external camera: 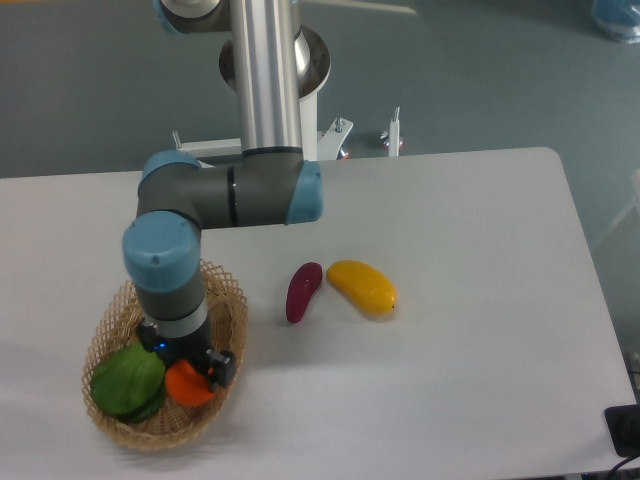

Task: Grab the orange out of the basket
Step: 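Lift the held orange out of the basket and carry it toward the mango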

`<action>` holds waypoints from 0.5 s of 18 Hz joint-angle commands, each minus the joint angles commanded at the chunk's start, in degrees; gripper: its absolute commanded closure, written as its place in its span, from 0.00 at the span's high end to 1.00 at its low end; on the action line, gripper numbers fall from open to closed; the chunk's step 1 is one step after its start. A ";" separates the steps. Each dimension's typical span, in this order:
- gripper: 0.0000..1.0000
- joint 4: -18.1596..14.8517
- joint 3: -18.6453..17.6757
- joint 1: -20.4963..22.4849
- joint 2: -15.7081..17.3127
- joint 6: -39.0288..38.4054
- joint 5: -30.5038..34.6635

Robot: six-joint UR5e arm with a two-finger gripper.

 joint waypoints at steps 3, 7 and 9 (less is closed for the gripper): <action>0.45 0.09 0.09 2.56 0.71 0.09 0.08; 0.48 0.44 0.00 6.42 0.71 2.18 0.52; 0.48 0.44 0.00 8.97 0.97 5.18 0.52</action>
